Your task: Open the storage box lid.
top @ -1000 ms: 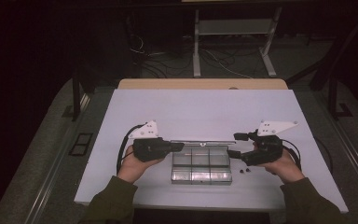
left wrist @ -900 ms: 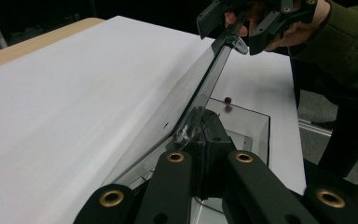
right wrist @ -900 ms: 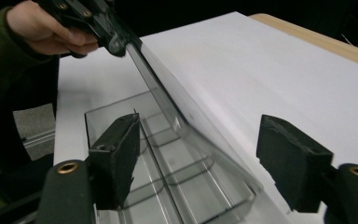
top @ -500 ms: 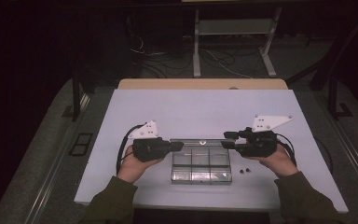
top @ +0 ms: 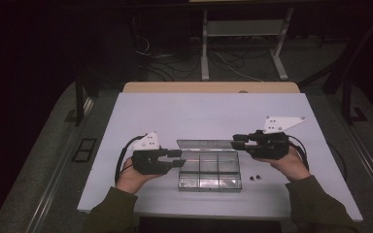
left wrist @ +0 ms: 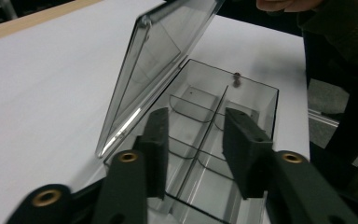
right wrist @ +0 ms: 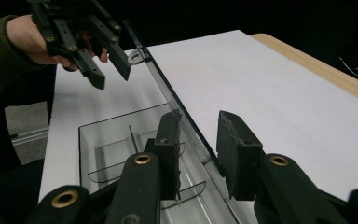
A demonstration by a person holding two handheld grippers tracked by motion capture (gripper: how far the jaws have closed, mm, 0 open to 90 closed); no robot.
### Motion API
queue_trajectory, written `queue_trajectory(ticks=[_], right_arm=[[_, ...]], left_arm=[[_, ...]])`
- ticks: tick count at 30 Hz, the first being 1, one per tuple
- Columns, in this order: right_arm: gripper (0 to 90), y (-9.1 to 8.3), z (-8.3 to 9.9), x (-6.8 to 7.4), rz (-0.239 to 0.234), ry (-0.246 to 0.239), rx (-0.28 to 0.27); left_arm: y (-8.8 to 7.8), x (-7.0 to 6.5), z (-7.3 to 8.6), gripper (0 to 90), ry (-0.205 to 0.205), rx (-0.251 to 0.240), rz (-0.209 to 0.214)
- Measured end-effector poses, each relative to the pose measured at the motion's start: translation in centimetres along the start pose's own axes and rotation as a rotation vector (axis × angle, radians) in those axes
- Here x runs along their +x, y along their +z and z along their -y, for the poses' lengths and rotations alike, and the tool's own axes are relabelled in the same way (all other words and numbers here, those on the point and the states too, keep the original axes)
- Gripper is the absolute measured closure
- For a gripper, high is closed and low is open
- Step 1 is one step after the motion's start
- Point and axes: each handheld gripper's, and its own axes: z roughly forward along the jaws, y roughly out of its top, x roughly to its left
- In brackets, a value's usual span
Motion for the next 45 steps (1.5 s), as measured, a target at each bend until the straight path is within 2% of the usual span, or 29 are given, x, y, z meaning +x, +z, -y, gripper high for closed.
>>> queue_trajectory(ticks=[4, 14, 19, 22, 23, 25, 30, 37, 45], right_arm=[[70.2, 0.1, -0.1, -0.3, 0.003, 0.005, -0.002], [71.6, 0.4, -0.7, -1.3, 0.022, 0.008, -0.003], [72.1, 0.6, -1.0, -2.0, 0.031, 0.017, -0.004], [72.2, 0.8, -1.1, -2.3, 0.036, 0.021, -0.003], [72.3, 0.8, -1.1, -2.5, 0.039, 0.023, -0.004], [72.3, 0.9, -1.2, -2.7, 0.042, 0.028, -0.004], [72.5, 1.2, -1.3, -3.3, 0.053, 0.037, -0.004], [72.7, 1.6, -1.5, -4.3, 0.051, 0.053, 0.004], [71.9, 2.3, -1.6, -5.7, 0.050, 0.079, 0.004]], left_arm=[[-0.4, 0.1, 0.5, 50.8, -0.013, 0.008, -0.025], [-1.6, 0.3, 2.6, 39.5, -0.066, 0.023, -0.065], [-1.6, 0.2, 3.7, 32.3, -0.081, 0.039, -0.088], [-1.3, 0.1, 4.3, 27.6, -0.075, 0.053, -0.098], [-1.2, 0.1, 4.4, 25.9, -0.061, 0.059, -0.102], [-1.0, 0.1, 4.7, 22.7, -0.063, 0.072, -0.113], [-0.7, 0.4, 5.2, 14.4, -0.072, 0.068, -0.138], [-0.5, 0.2, 5.6, 10.3, -0.065, 0.069, -0.156], [-0.3, 0.0, 5.9, 5.0, -0.081, 0.088, -0.162]])
